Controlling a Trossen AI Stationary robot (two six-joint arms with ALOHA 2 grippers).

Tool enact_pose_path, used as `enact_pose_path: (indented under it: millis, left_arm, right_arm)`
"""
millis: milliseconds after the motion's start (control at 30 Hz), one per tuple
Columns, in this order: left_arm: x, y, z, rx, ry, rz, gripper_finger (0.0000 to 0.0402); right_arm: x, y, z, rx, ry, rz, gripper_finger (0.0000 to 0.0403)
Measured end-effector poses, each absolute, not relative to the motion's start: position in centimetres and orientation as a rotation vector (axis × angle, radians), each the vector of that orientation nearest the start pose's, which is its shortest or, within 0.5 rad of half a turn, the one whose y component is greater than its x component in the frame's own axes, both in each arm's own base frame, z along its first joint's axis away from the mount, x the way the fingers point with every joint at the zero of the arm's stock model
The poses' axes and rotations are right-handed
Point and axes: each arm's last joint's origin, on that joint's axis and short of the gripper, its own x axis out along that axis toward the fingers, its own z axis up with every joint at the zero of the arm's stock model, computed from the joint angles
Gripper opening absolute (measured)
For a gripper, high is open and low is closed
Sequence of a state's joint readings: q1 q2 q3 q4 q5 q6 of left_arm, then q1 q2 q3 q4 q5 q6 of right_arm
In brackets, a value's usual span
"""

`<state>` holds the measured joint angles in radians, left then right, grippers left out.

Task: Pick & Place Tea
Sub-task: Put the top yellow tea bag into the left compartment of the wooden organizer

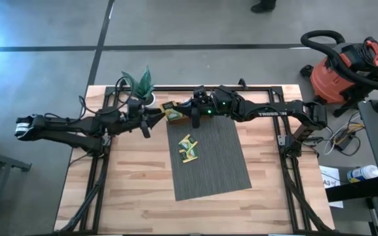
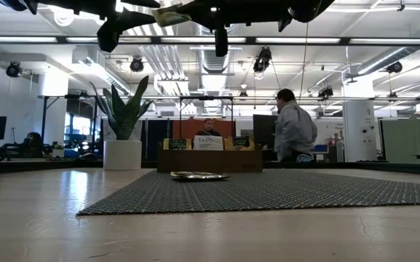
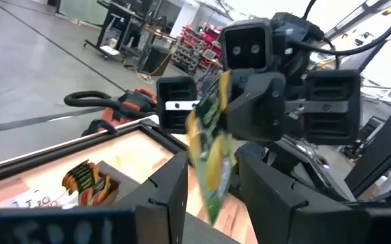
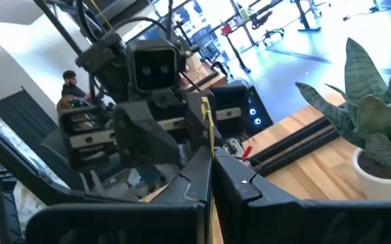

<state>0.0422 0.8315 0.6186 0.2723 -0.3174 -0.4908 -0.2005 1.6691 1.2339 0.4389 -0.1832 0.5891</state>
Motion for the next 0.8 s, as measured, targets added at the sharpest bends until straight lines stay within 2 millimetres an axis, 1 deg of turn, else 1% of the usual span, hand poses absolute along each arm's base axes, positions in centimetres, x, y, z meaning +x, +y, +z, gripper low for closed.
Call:
enact_pose_path:
  millis: [133,233,333,533,800]
  left_arm:
    - [18.8,1.7,31.2,-0.492,-0.153,0.321,0.0127]
    - [18.9,1.6,31.2,-0.487,-0.146,0.317,0.0114]
    - [19.2,1.7,30.9,-0.491,-0.134,0.319,0.0086]
    - [19.9,1.7,30.7,-0.487,-0.139,0.318,0.0011]
    - [20.2,1.7,31.1,-0.449,-0.143,0.315,0.0002]
  right_arm:
    - [38.3,-7.2,31.7,0.587,-0.009,-0.016,0.0009]
    - [38.3,-7.2,31.8,0.598,-0.011,-0.015,0.0009]
    - [38.3,-7.2,31.9,0.617,-0.025,-0.012,0.0009]
    - [38.3,-7.1,31.9,0.63,-0.024,-0.009,0.0009]
    - [38.3,-7.0,31.9,0.632,-0.021,-0.007,0.0009]
